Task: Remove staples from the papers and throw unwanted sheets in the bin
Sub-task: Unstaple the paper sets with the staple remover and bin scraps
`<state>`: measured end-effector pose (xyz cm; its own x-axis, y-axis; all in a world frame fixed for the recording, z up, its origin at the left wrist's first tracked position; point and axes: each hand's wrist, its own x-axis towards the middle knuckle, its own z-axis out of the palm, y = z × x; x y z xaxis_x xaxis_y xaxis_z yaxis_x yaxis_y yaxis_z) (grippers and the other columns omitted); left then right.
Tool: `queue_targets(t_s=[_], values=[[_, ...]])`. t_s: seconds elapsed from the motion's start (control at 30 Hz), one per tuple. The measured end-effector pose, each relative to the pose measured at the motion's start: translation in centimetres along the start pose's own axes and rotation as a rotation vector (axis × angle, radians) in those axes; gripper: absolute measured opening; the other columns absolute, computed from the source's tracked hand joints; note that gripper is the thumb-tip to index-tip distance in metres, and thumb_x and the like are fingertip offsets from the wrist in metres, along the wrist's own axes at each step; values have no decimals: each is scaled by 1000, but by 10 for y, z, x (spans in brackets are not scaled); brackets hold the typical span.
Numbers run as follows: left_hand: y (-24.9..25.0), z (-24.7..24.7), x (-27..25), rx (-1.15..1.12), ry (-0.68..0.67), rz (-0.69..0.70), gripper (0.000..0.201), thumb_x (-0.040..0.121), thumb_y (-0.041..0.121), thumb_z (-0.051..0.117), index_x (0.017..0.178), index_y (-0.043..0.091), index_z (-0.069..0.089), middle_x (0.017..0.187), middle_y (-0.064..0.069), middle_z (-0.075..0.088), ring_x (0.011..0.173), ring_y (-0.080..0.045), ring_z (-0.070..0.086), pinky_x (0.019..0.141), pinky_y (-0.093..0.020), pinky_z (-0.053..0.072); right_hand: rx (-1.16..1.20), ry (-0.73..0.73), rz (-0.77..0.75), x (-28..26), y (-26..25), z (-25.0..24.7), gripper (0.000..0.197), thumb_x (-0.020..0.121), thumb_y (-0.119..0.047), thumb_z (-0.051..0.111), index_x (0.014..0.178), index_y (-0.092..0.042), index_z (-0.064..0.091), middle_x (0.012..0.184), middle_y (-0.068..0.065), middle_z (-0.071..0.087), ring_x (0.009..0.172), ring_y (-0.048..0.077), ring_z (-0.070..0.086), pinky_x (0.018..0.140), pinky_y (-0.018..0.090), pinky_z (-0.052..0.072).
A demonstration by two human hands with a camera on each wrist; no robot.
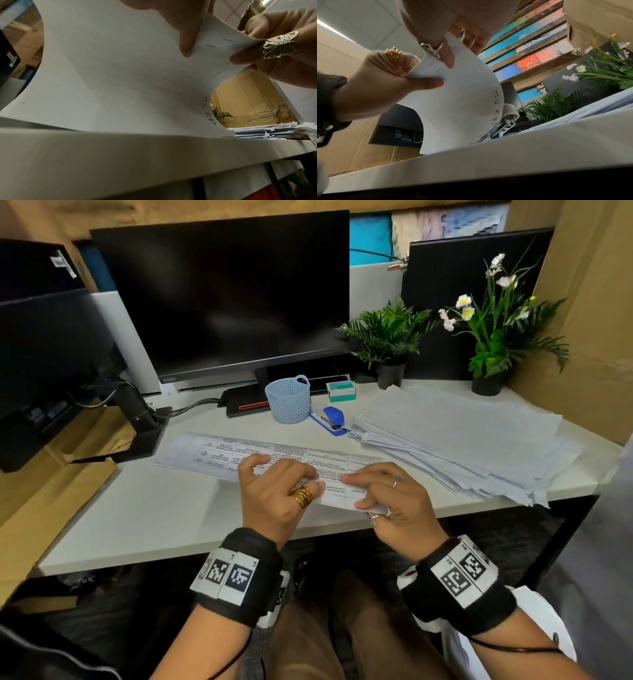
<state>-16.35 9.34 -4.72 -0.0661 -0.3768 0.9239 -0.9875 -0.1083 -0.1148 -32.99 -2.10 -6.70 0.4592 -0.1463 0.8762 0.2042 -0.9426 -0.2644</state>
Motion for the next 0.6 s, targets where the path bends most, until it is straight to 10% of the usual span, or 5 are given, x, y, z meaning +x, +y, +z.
queue_targets(t_s=[0.27, 0.47, 0.6], values=[[2, 1, 3, -7, 12, 30, 34, 92, 26, 58, 61, 23, 70, 75, 13, 68, 75, -4, 54, 100, -27, 19, -3, -14, 51, 1, -3, -3, 29, 68, 6, 65, 79, -20, 58, 115, -9, 64, 106, 15, 55, 81, 35, 49], [24, -9, 31, -163, -75, 94, 18, 89, 17, 58, 77, 22, 72, 82, 8, 71, 72, -14, 66, 89, -33, 30, 327, 19, 673, 6, -4, -44, 42, 68, 7, 77, 96, -21, 64, 102, -10, 70, 105, 3, 60, 92, 22, 44], [50, -13, 57, -283, -254, 56, 9, 81, 22, 65, 85, 26, 72, 84, 11, 71, 75, -13, 65, 87, -32, 28, 336, -57, 698, -1, -2, -80, 36, 79, 12, 64, 96, -19, 66, 90, -10, 70, 92, 6, 64, 84, 26, 49]])
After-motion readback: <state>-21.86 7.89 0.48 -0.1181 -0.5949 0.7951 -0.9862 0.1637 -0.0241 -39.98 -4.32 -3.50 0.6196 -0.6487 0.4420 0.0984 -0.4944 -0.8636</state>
